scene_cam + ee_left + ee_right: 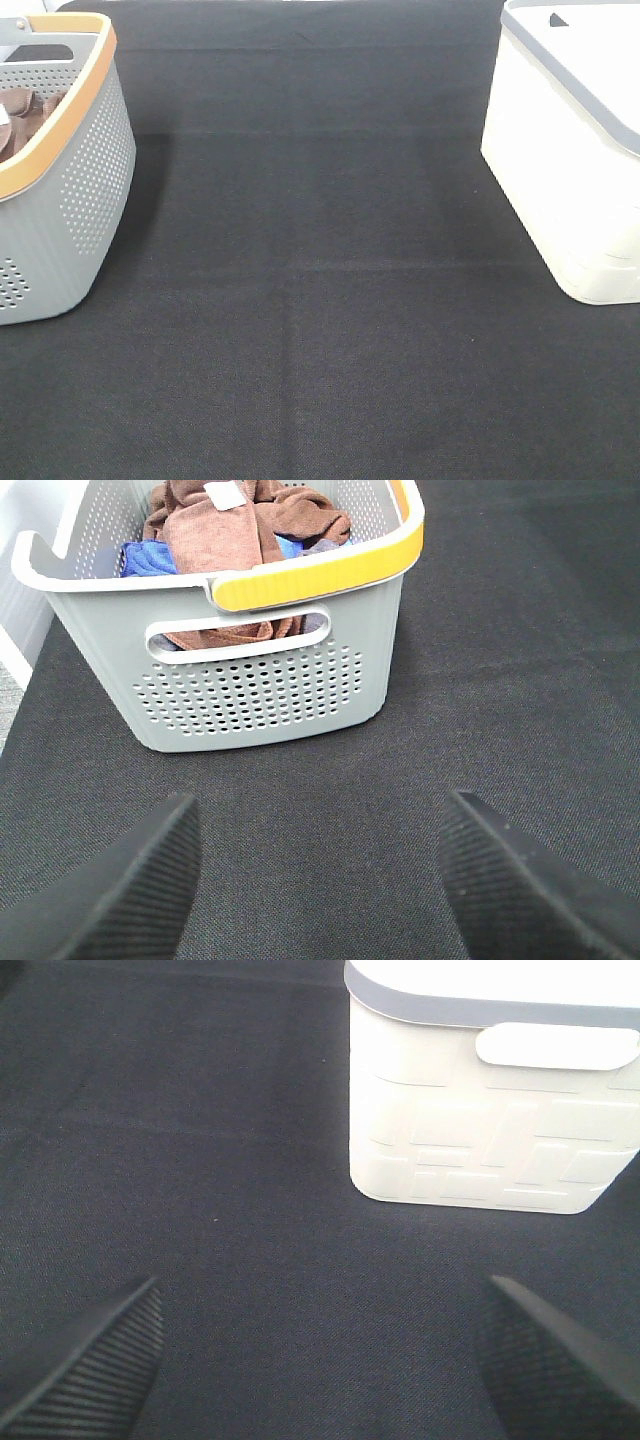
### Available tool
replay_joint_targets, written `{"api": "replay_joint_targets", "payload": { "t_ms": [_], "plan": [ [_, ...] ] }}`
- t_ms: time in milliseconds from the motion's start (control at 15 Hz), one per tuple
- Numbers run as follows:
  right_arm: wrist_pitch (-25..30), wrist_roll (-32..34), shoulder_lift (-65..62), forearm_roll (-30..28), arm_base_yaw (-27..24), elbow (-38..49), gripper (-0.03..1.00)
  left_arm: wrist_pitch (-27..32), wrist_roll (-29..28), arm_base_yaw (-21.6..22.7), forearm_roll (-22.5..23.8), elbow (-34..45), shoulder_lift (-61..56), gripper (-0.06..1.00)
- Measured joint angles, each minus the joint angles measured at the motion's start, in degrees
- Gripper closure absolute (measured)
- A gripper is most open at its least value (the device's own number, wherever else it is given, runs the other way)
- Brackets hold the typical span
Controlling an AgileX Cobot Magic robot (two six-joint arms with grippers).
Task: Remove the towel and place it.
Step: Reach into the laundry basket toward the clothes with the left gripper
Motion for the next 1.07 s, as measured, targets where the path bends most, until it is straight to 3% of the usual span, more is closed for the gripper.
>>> {"api": "replay_joint_targets", "payload": {
  "t_ms": [1067],
  "plan": [
    [0.0,0.0,0.0,0.0,0.0,0.0,0.17,0.0,0.0,0.0,0.0,0.0,0.0,0.29]
  ]
}}
